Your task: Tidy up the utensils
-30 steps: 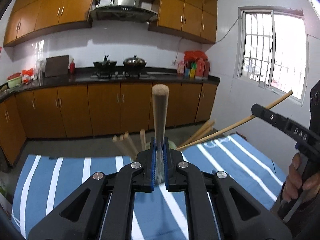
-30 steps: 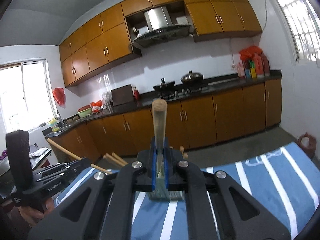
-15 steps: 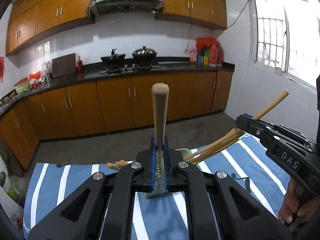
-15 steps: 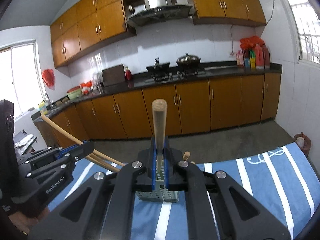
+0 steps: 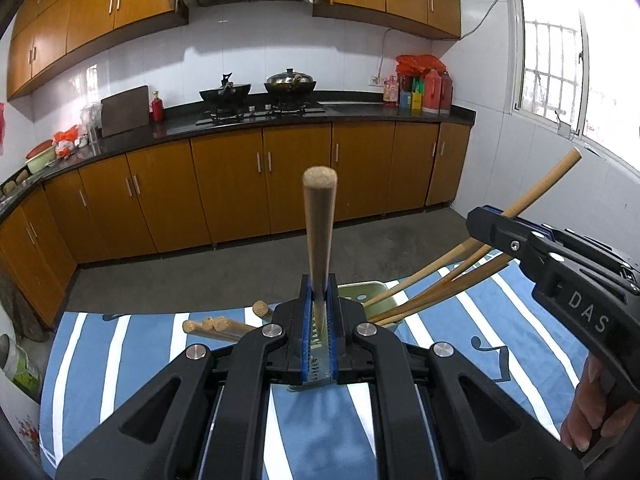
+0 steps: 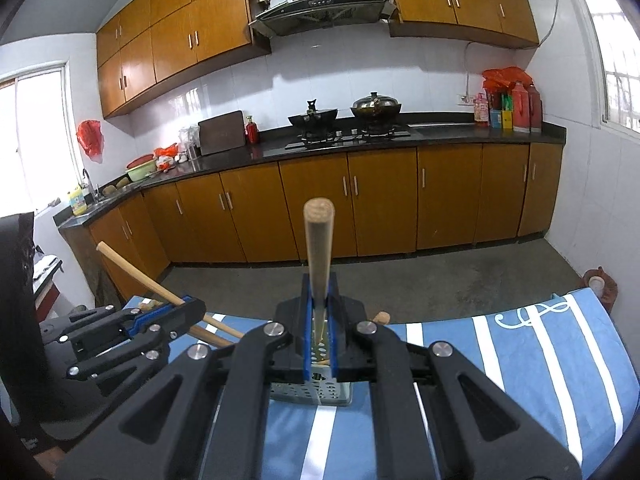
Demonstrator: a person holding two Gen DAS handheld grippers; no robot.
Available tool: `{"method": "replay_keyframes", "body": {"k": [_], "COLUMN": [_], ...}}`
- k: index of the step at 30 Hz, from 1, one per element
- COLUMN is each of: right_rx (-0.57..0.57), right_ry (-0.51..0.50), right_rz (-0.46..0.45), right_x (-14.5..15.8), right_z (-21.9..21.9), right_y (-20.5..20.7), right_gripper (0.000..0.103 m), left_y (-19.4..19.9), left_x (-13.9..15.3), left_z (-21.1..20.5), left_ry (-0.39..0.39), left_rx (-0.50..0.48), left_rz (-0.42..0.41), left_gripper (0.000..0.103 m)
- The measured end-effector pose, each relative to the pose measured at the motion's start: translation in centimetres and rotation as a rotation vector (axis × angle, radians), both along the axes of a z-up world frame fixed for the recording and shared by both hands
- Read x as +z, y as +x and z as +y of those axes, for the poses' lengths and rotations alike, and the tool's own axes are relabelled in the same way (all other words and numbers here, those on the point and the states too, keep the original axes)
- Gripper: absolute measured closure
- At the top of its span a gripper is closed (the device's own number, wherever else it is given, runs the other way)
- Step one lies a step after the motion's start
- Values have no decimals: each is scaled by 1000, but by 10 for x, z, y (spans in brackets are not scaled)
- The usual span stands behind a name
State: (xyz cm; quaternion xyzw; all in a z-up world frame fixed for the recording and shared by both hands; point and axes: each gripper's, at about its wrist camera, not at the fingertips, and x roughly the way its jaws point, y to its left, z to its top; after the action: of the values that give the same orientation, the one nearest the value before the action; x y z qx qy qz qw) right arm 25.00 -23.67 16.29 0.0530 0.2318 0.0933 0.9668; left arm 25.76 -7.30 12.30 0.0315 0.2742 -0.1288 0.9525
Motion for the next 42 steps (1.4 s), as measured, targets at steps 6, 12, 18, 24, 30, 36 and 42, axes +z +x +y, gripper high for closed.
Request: {"method": "replay_keyframes", "body": {"k": [6,12,18,24,30,36,42], "right_rx": [5,-1,-22,-46,-71,-66,-71], "right_ry": [-15,15,19,2,-41,-92,-77], "right_rz": [-23,-64,-151,-221,-272,-310,-295], "right_x": [10,17,23,8,-16,-32,-52], "right_z": [10,2,-11,-21,-17,-2,4], "right_y": [-3,-20,-54,-98,-134,-161,-179], "right_gripper": [89,80,64,38,11,4,4], "left_y": [-2,-14,-33,-71,-111,-141,-160], "left_x": [9,22,35,27,1,-25,-43], "left_z": [3,16,33,53,76,88,96], "left_ry": [-24,-89,-130,-106,-77,-49,-71], "left_rx": [4,20,44,86,140,186,211], "left_rz": [-28,-75,-127,-191,-217,-229,-235], "left_gripper": [95,75,75,56,31,7,2]}}
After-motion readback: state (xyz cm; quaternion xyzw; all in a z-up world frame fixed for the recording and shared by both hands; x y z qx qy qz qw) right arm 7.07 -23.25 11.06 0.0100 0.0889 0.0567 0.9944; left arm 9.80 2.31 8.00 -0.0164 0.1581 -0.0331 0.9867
